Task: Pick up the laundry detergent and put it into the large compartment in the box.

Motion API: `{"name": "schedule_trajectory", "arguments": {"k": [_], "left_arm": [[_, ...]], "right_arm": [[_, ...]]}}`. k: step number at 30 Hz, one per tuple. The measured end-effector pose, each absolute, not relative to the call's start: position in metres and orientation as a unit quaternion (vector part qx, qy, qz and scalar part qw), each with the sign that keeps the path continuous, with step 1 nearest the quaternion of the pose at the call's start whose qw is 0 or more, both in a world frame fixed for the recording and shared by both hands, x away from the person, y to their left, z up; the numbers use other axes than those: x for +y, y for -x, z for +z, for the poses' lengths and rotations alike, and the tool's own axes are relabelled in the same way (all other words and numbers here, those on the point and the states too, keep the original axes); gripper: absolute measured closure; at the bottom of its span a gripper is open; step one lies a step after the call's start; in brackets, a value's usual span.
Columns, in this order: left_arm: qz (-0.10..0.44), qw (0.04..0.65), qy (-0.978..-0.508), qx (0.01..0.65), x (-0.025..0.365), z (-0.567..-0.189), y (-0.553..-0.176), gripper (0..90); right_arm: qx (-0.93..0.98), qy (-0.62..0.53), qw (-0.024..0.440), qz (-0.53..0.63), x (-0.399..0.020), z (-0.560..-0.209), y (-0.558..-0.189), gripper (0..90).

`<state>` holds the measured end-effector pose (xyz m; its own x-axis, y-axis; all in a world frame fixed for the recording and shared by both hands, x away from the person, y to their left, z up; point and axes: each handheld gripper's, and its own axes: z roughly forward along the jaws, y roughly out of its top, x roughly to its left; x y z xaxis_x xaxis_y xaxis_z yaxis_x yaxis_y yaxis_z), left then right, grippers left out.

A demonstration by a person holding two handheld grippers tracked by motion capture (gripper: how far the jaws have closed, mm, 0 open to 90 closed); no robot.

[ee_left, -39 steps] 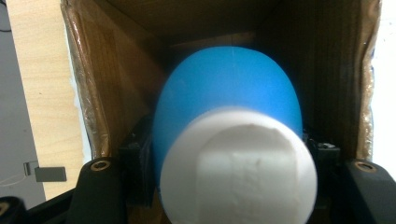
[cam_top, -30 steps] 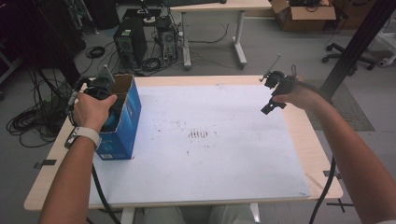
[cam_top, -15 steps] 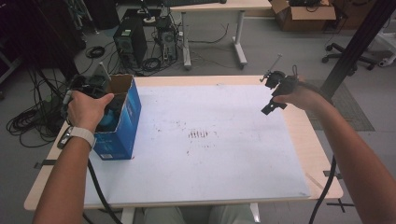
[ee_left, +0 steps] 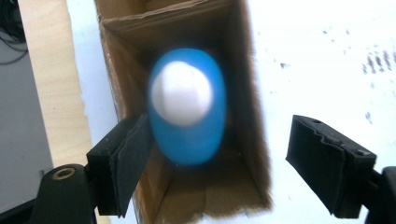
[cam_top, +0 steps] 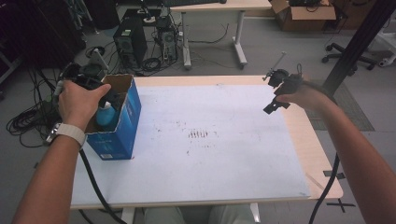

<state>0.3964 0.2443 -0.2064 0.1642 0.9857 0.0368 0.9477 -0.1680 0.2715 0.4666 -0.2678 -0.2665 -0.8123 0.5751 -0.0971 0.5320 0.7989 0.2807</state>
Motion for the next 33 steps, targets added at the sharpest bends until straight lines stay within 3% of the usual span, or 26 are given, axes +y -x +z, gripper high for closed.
{"name": "schedule_trajectory", "arguments": {"k": [14, 33], "left_arm": [[0.116, 0.124, -0.807, 0.566, 0.201, -0.156, -0.358, 14.7], [0.104, 0.136, -0.857, 0.485, 0.151, -0.144, -0.322, 4.6]], "right_arm": [[0.944, -0.289, 0.098, 0.127, -0.268, -0.256, -0.457, 10.8], [0.944, -0.284, 0.106, 0.13, -0.266, -0.247, -0.449, 10.8]]}}
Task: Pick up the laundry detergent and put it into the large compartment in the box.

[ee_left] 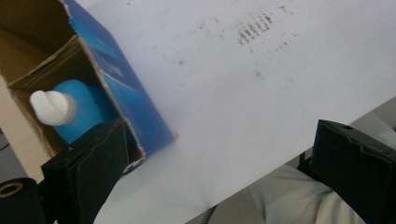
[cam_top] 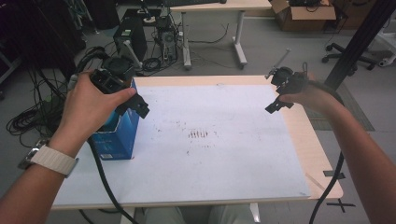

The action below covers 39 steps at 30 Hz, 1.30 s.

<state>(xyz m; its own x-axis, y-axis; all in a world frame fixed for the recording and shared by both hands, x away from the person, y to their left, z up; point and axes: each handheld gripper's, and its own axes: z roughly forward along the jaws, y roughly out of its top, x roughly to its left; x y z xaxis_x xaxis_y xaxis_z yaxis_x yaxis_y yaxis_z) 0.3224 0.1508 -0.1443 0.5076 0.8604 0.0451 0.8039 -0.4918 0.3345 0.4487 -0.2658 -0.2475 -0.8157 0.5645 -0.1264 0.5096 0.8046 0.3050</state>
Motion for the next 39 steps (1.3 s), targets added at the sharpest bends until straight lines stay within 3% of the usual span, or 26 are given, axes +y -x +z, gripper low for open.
{"name": "schedule_trajectory", "arguments": {"k": [39], "left_arm": [[0.082, 0.149, -0.895, 0.412, 0.109, -0.157, -0.31, 4.4]], "right_arm": [[0.946, -0.279, 0.102, 0.13, -0.258, -0.25, -0.453, 10.8]]}}
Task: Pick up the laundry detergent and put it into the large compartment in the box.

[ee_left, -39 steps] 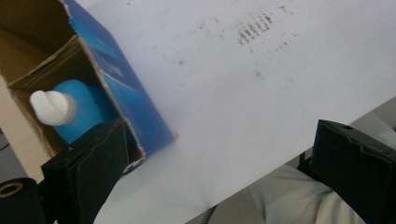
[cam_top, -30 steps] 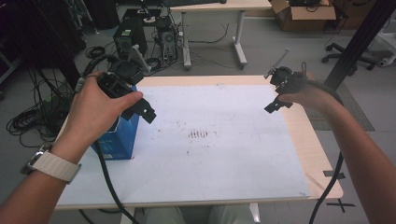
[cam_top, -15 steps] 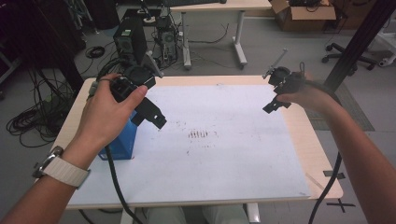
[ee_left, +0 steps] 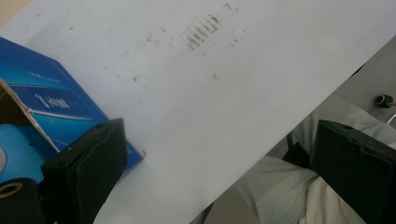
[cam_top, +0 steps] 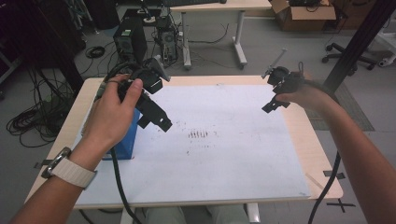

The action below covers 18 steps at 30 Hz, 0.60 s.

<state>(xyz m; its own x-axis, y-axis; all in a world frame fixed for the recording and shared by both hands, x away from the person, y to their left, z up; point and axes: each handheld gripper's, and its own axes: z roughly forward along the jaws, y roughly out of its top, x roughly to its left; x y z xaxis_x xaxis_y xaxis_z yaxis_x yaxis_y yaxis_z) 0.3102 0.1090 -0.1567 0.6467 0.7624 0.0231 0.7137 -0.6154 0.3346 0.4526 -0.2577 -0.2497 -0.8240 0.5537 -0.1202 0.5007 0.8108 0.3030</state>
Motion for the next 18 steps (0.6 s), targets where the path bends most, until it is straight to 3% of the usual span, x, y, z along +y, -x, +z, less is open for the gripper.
{"name": "schedule_trajectory", "arguments": {"k": [18], "left_arm": [[0.076, 0.153, -0.896, 0.411, 0.1104, -0.1589, -0.3103, 4.4]], "right_arm": [[0.947, -0.278, 0.1, 0.13, -0.2545, -0.251, -0.4526, 10.8]]}}
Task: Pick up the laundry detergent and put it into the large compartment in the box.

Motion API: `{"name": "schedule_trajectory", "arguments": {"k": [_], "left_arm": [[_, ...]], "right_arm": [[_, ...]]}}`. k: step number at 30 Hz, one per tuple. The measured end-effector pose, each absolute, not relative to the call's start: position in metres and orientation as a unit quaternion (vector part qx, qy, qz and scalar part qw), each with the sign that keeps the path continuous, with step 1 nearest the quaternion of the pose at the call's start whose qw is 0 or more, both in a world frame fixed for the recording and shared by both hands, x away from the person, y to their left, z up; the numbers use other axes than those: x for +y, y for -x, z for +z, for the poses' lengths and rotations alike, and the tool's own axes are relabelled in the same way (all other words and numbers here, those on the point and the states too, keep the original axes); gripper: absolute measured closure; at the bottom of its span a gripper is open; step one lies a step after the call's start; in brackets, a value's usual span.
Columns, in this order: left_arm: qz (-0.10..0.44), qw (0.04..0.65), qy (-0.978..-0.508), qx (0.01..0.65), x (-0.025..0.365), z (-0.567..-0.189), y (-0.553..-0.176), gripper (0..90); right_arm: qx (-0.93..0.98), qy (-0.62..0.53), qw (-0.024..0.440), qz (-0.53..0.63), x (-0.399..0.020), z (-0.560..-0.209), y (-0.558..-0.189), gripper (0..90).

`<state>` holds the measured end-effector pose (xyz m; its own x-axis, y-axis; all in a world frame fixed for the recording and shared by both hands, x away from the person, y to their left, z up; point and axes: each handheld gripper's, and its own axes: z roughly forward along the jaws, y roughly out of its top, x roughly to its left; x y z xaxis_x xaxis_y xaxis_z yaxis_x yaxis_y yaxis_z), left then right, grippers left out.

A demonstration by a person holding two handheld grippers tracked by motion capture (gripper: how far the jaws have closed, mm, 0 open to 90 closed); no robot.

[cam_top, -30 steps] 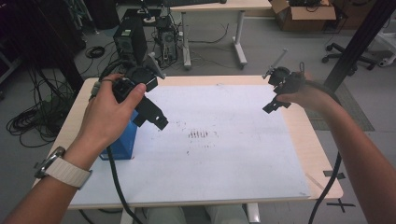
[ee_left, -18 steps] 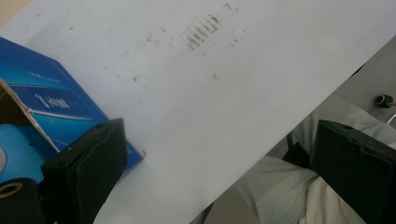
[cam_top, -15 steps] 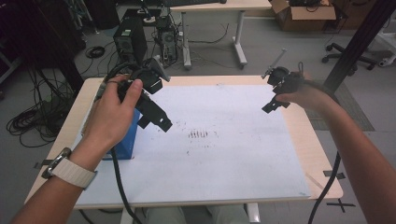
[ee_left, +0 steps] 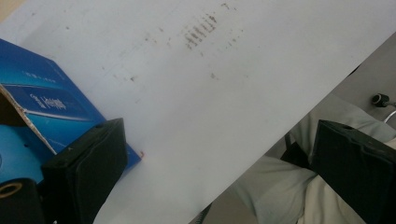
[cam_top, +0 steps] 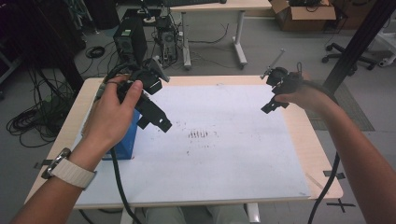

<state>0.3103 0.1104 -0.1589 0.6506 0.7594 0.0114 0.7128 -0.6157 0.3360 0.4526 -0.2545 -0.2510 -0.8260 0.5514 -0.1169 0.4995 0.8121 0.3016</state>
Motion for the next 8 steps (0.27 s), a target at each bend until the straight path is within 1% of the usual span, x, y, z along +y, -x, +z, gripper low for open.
{"name": "schedule_trajectory", "arguments": {"k": [8], "left_arm": [[0.074, 0.153, -0.895, 0.411, 0.111, -0.1598, -0.3111, 4.4]], "right_arm": [[0.947, -0.277, 0.099, 0.131, -0.2532, -0.2512, -0.4532, 10.8]]}}
